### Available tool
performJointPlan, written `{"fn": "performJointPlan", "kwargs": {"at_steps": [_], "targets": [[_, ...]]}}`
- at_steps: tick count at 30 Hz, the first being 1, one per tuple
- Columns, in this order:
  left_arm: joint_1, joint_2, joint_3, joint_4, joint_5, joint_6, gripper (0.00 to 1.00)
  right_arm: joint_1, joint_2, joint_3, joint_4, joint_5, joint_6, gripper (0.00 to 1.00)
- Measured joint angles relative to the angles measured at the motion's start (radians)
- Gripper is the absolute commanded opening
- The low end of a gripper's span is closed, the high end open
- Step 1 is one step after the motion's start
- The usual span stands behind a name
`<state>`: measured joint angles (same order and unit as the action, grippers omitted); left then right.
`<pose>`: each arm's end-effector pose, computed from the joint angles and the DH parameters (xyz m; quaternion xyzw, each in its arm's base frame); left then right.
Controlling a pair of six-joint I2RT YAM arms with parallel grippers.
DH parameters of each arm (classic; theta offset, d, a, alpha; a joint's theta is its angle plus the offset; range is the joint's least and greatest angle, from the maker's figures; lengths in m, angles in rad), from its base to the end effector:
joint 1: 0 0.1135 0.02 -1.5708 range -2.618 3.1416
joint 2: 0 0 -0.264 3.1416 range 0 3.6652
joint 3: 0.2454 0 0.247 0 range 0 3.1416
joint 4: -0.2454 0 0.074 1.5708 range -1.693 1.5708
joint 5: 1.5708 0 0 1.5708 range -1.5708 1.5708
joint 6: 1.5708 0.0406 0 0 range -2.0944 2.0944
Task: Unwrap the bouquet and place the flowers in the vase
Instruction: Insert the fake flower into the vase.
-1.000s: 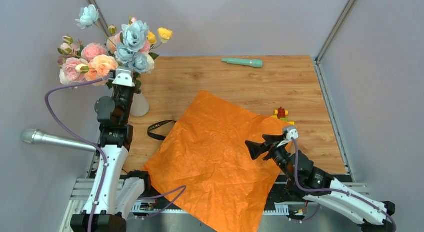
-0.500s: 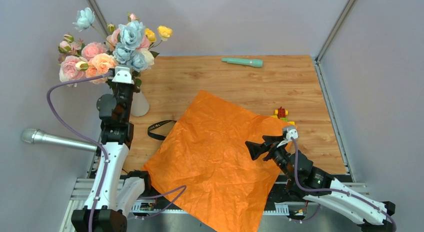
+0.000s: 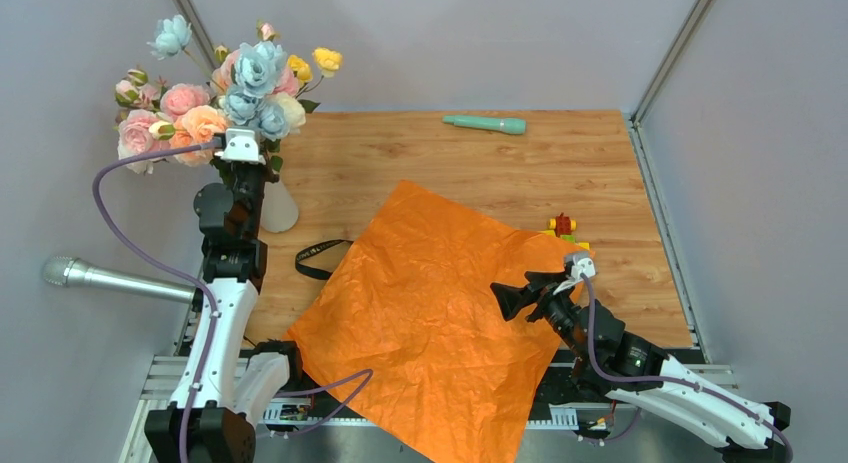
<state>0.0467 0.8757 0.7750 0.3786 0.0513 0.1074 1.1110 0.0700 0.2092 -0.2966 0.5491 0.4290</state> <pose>0.2054 0.0075 0.3833 0.0387 0.6013 0.0460 0.7968 0.0602 0.0738 0.2076 -0.0789 0.7488 0.2871 0.5922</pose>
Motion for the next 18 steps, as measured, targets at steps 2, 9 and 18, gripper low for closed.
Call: {"fn": "performJointPlan", "kwargs": {"at_steps": [2,9,18], "targets": [[0.000,-0.004,0.000,-0.007,0.004,-0.003,0.22,0.000,0.000,0.000,-0.002,0.000,0.000,1.00],[0.002,-0.032,0.000,-0.107,0.039,-0.040,0.43,0.000,0.000,0.009,-0.025,0.000,-0.001,1.00],[0.002,-0.074,0.020,-0.233,0.081,-0.081,0.66,0.000,0.000,0.054,-0.066,0.001,-0.012,1.00]]}}
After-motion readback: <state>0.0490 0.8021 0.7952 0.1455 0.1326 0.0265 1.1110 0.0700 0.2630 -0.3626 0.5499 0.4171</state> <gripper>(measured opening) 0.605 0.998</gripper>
